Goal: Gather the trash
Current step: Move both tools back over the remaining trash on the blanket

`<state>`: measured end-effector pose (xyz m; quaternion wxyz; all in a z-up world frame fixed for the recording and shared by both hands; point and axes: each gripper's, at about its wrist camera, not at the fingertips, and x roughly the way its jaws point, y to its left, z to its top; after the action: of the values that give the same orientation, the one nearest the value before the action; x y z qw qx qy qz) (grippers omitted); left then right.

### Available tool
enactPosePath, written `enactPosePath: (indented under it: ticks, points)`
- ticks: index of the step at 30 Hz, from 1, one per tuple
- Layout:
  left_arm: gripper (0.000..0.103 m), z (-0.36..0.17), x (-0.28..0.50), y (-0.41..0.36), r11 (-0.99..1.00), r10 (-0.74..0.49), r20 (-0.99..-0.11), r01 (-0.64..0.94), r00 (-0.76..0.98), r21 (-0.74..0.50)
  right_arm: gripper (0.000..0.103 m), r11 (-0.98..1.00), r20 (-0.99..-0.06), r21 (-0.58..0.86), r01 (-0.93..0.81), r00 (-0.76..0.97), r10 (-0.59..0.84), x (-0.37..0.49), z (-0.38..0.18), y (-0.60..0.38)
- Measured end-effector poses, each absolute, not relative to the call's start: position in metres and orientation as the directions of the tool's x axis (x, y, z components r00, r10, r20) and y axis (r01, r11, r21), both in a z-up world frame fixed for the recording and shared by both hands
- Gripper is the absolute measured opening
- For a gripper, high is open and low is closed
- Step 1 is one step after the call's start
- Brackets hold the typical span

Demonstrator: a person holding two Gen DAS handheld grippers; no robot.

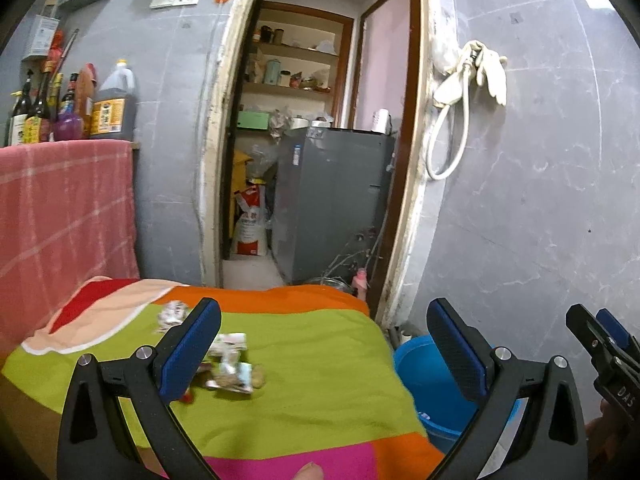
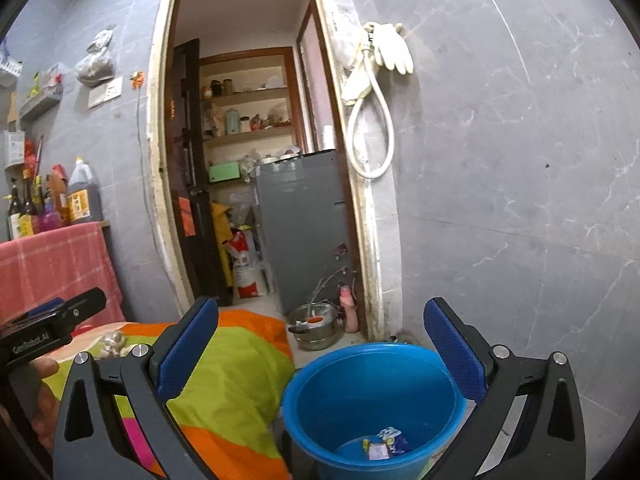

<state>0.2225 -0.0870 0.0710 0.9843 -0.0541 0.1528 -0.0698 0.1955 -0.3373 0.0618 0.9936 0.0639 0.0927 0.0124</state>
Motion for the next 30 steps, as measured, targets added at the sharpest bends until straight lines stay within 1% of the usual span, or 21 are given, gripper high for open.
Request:
enactPosePath:
  ticks: [10, 17, 22, 26, 30]
  points:
    - [0.101, 0.074, 0.194, -0.031, 0.992, -0.060, -0.289, 0.025, 0.955, -0.123, 0.103, 0.986, -0.181, 0.127, -0.109, 0.975, 0.131, 0.187, 0.069, -0.282]
    - [0.101, 0.067, 0.181, 0.017, 0.991, 0.012, -0.307, -0.053, 0.952, -0.124, 0.103, 0.978, -0.188, 0.111, -0.175, 0.963, 0.194, 0.188, 0.070, -0.238]
    - [0.101, 0.056, 0.179, 0.049, 0.987, 0.054, -0.349, -0.104, 0.935, -0.125, 0.103, 0.973, -0.199, 0.091, -0.211, 0.954, 0.226, 0.194, 0.068, -0.211]
    - [0.101, 0.045, 0.184, 0.071, 0.981, 0.063, -0.393, -0.130, 0.917, -0.147, 0.103, 0.967, -0.221, 0.081, -0.243, 0.941, 0.255, 0.204, 0.063, -0.193]
    - [0.101, 0.035, 0.193, 0.081, 0.982, 0.053, -0.451, -0.129, 0.891, -0.139, 0.103, 0.957, -0.262, 0.074, -0.282, 0.920, 0.291, 0.218, 0.053, -0.179]
